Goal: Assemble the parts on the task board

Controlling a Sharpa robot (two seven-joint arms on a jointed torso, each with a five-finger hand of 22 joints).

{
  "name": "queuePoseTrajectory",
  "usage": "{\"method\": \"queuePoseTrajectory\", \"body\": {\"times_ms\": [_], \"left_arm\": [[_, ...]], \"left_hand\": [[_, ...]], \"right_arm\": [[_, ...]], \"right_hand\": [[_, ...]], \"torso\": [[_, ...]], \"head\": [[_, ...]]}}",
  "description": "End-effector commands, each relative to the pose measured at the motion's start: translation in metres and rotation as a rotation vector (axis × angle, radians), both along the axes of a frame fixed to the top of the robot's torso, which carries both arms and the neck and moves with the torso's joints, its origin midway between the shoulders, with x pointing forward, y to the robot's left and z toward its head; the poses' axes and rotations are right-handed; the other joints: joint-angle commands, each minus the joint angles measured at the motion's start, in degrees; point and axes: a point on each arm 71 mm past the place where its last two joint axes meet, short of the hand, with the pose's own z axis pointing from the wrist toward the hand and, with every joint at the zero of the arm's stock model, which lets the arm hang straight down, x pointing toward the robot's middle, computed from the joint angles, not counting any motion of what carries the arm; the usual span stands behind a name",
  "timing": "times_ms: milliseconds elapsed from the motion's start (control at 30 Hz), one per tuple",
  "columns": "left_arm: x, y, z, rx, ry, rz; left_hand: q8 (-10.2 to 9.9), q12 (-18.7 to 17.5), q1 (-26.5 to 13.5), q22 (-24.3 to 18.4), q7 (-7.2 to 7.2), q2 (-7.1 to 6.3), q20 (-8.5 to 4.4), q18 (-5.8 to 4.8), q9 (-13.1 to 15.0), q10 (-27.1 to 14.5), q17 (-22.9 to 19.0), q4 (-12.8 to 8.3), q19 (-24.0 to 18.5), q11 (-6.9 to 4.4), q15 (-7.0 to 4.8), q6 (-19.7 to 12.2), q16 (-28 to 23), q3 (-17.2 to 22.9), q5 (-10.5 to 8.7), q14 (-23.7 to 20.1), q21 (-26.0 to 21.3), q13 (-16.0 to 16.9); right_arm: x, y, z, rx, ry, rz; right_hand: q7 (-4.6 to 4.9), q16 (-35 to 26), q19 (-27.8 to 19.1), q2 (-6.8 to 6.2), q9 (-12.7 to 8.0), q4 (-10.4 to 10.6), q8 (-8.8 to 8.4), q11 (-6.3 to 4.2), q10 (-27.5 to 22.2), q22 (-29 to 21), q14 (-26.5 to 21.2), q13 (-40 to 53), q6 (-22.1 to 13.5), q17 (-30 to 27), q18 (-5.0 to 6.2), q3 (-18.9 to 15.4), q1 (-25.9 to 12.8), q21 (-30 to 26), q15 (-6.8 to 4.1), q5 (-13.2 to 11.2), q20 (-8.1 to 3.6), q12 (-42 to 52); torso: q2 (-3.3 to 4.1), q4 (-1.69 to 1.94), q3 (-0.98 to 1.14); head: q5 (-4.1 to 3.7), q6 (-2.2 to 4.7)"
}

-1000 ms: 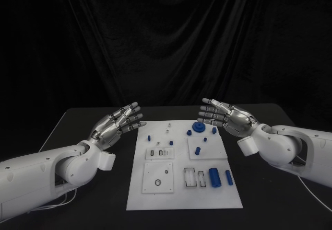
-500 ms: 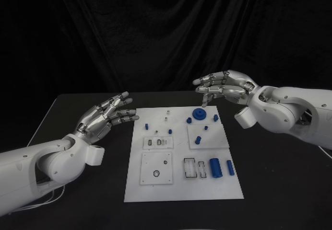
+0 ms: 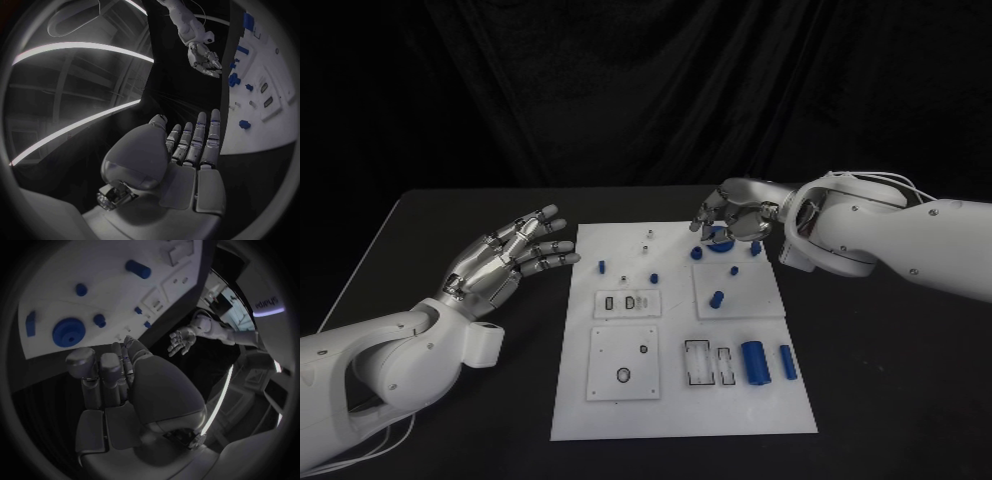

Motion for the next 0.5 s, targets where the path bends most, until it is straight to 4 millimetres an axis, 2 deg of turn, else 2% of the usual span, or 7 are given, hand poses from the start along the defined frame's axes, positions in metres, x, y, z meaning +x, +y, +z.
{"method": "queuePoseTrajectory", "body": {"times_ms": [33,200,300,467,500], "left_arm": [[-0.002,0.003,0.014,-0.077,-0.139,0.047],[-0.003,0.005,0.014,-0.086,-0.131,0.053],[-0.003,0.006,0.014,-0.090,-0.128,0.055],[-0.005,0.006,0.014,-0.094,-0.122,0.054],[-0.005,0.007,0.014,-0.094,-0.120,0.053]], "left_hand": [[0.2,0.2,-0.4,-0.1,-0.10,0.00,-0.02,-0.90,0.1,0.2,-0.1,0.0,-0.4,0.04,-0.02,0.4,0.2,0.4,0.01,-0.4,-0.2,-0.1],[0.2,0.4,0.0,-0.1,-0.01,0.14,0.06,-1.04,0.1,0.1,-0.1,-0.2,-0.8,0.18,0.21,0.4,0.5,1.0,0.36,-0.8,-0.3,-0.1],[0.2,0.4,0.1,-0.1,0.03,0.14,0.08,-1.08,0.1,0.0,-0.1,-0.2,-0.9,0.19,0.27,0.5,0.6,1.2,0.47,-0.9,-0.3,-0.1],[0.1,0.5,0.3,-0.1,0.06,0.09,0.09,-1.14,0.1,-0.1,-0.1,-0.3,-1.1,0.21,0.32,0.3,0.7,1.5,0.54,-1.1,-0.3,-0.1],[0.1,0.5,0.4,-0.1,0.07,0.08,0.10,-1.15,0.0,-0.1,-0.2,-0.4,-1.2,0.22,0.35,0.3,0.8,1.5,0.55,-1.2,-0.3,-0.1]], "right_arm": [[0.000,0.002,0.006,-0.264,-0.282,-0.029],[-0.006,0.007,0.003,-0.337,-0.335,-0.016],[-0.009,0.008,0.001,-0.361,-0.342,-0.019],[-0.012,0.010,0.001,-0.389,-0.381,-0.020],[-0.012,0.010,0.001,-0.393,-0.387,-0.020]], "right_hand": [[-0.24,1.3,1.1,-1.51,0.1,0.9,-0.73,-0.13,0.5,2.9,1.2,-0.3,0.7,2.4,-0.62,1.6,-0.3,1.9,-0.23,-0.2,-0.13,-1.5],[-1.07,1.5,0.9,-3.09,0.1,2.0,-1.78,0.12,-0.3,3.7,1.3,-0.7,0.5,2.8,-0.61,3.4,-1.1,2.4,-0.60,0.1,-0.43,-3.6],[-1.28,1.3,0.5,-3.89,0.0,2.5,-2.51,0.42,-1.4,3.6,1.1,-0.8,-0.1,2.5,-0.57,4.2,-1.6,2.2,-0.64,0.1,-0.52,-4.7],[-1.71,1.3,0.3,-4.93,0.0,3.2,-3.41,0.76,-2.6,3.9,1.0,-0.7,-0.8,2.6,-0.58,4.8,-2.6,2.3,-0.62,-0.2,-0.42,-5.7],[-1.72,1.3,0.4,-4.95,0.0,3.3,-3.42,0.76,-2.6,4.0,1.1,-0.7,-0.8,2.7,-0.58,4.9,-2.7,2.4,-0.65,-0.2,-0.43,-5.7]], "torso": [[1.56,0.46,-0.55],[1.58,0.92,-0.92],[1.78,1.12,-0.98],[2.57,1.31,-0.99],[2.72,1.36,-1.05]], "head": [[-0.58,0.74],[-1.05,0.79],[-1.39,0.96],[-1.92,1.89],[-2.05,2.03]]}}
